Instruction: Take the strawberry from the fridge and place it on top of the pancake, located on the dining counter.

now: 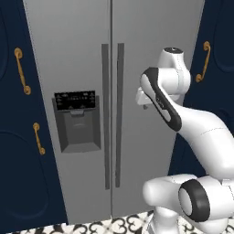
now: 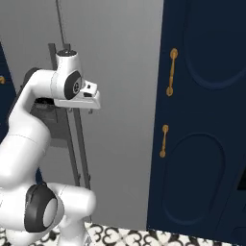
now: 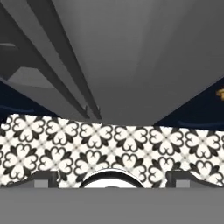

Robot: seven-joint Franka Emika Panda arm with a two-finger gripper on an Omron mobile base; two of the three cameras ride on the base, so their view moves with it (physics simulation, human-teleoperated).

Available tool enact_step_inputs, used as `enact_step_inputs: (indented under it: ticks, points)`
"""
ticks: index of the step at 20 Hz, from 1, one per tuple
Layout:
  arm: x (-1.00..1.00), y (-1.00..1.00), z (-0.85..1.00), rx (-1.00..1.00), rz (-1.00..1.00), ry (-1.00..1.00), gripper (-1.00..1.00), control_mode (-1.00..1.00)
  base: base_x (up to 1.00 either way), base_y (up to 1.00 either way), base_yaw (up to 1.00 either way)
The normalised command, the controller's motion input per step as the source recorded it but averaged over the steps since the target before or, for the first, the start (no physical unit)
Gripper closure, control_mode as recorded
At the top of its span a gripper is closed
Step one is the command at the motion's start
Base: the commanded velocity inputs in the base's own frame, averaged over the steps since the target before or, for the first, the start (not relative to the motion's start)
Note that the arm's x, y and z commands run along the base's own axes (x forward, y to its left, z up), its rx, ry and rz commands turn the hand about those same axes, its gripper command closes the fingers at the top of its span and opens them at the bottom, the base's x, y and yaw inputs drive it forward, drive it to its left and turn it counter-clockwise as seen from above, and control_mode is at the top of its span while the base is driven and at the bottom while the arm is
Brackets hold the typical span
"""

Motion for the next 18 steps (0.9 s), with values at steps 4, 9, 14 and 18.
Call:
enact_step_inputs:
  ticks: [4,9,14,18]
  points:
    - [0.0,0.0,0.0,0.0,0.0,0.0,-1.0,1.0,-0.32,0.45,-0.05]
    - [0.0,0.0,0.0,0.0,0.0,0.0,-1.0,1.0,0.0,0.5,-0.01]
    - [0.0,0.0,0.0,0.0,0.0,0.0,-1.0,1.0,0.12,0.24,0.0]
    - [0.0,0.0,0.0,0.0,0.0,0.0,-1.0,1.0,0.29,0.02,0.0]
